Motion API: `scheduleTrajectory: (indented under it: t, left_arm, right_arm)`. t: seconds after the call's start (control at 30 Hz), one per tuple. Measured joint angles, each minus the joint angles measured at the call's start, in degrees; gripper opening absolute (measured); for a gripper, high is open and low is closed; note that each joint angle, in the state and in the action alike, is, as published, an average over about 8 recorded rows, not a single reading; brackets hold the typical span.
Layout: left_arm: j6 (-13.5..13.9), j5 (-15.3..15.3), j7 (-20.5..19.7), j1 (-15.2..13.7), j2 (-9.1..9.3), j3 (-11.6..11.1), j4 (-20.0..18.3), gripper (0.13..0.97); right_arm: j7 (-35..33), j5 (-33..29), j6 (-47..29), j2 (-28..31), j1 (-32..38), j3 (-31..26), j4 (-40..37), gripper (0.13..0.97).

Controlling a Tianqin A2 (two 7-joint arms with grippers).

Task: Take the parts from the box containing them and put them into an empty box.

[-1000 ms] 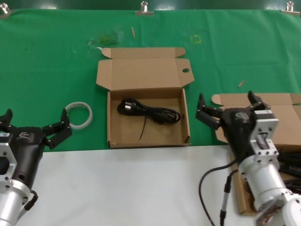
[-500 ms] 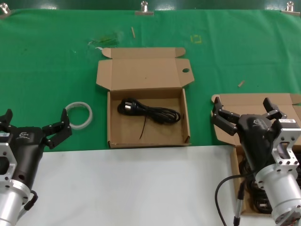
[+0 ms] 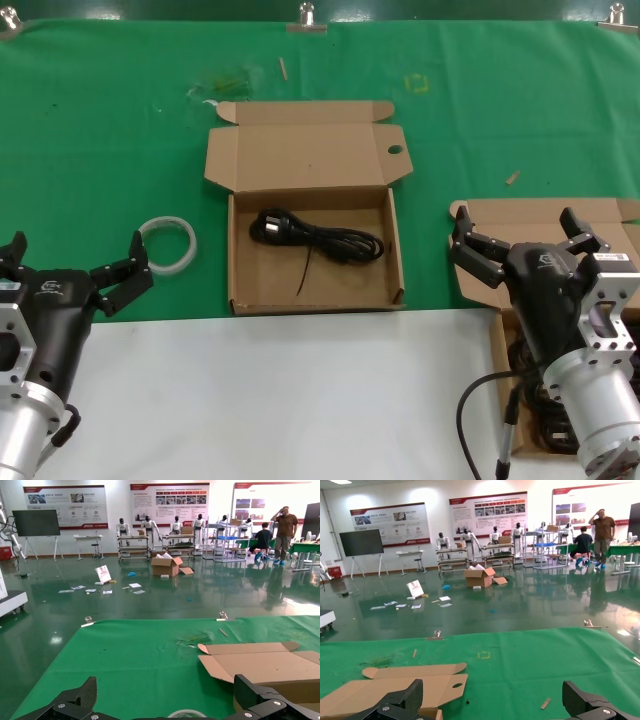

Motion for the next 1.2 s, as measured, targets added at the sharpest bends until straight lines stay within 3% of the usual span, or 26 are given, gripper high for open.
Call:
scheduleTrajectory:
  t: [1.2]
  left_arm:
    - [0.0, 0.0, 0.0, 0.0, 0.0, 0.0, 0.0, 0.965]
  right_arm:
    - [0.0, 0.0, 0.0, 0.0, 0.0, 0.0, 0.0, 0.966]
